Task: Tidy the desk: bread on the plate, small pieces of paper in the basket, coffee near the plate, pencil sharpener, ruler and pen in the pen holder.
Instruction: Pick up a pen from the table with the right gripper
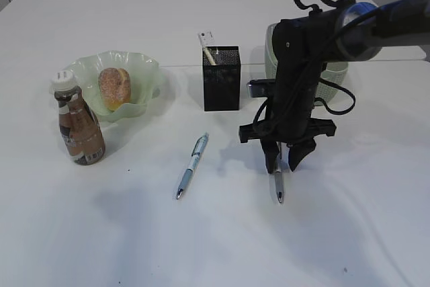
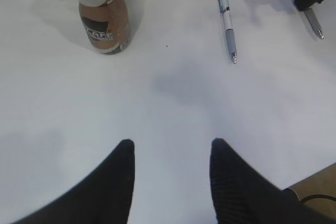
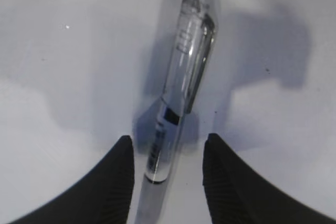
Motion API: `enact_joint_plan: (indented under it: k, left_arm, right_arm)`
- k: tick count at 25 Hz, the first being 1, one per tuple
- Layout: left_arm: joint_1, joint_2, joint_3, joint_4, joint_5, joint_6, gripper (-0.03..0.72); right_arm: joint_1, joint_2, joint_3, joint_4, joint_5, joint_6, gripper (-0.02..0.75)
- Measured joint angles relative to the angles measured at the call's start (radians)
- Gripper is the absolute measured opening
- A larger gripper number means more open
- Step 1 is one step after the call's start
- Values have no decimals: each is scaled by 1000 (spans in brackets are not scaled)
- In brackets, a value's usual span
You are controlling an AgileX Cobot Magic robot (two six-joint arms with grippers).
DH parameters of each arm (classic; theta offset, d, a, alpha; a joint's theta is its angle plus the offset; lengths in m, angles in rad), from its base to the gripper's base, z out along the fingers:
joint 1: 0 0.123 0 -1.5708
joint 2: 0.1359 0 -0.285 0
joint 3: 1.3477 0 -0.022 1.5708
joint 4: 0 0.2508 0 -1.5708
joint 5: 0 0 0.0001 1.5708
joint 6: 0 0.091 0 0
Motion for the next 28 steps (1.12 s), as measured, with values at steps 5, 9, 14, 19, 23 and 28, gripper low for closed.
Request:
enact_joint_plan:
  k: [5,9,14,19,23,28]
  left_arm:
    - [0,0,0,3,4,0,330]
    - [0,0,0,3,4,0,330]
    - [0,0,0,3,6,0,330]
    - [0,0,0,3,12,0,330]
    - [0,0,0,3,23,0,330]
    - [0,0,0,3,23,0,330]
  right_arm:
    - [0,10,0,0,2,0,352]
    - [0,12,0,0,2,0,352]
    - [0,12,0,0,2,0,311]
    - [0,12,0,0,2,0,228]
    - [0,14,0,-1,4,0,223]
    - [0,24,-5,-2,19,0,223]
